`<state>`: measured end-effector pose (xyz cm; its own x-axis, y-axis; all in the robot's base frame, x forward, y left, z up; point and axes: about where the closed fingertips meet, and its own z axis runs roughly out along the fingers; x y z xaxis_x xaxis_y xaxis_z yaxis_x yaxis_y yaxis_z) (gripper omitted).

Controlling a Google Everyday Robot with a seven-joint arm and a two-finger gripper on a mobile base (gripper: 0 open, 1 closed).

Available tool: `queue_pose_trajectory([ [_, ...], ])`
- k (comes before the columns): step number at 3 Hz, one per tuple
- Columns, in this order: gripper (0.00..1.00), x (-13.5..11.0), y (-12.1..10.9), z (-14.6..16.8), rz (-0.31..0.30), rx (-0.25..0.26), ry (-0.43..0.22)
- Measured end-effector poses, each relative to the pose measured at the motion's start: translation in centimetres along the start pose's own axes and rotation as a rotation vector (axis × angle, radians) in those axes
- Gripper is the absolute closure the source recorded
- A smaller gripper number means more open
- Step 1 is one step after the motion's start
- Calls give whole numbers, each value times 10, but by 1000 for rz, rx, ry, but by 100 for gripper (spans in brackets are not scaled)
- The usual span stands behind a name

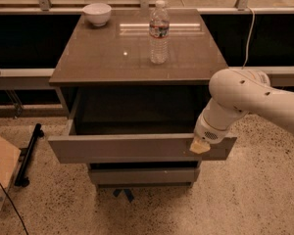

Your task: Open top drawer

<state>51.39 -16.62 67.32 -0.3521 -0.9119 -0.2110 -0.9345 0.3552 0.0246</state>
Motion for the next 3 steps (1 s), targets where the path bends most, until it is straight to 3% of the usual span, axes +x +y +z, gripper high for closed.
queue_pose_trajectory([
  [1,11,0,0,-2,0,0,0],
  [2,0,0,0,-2,0,0,0],
  [3,0,-24,-4,-19,-73,55,-26],
])
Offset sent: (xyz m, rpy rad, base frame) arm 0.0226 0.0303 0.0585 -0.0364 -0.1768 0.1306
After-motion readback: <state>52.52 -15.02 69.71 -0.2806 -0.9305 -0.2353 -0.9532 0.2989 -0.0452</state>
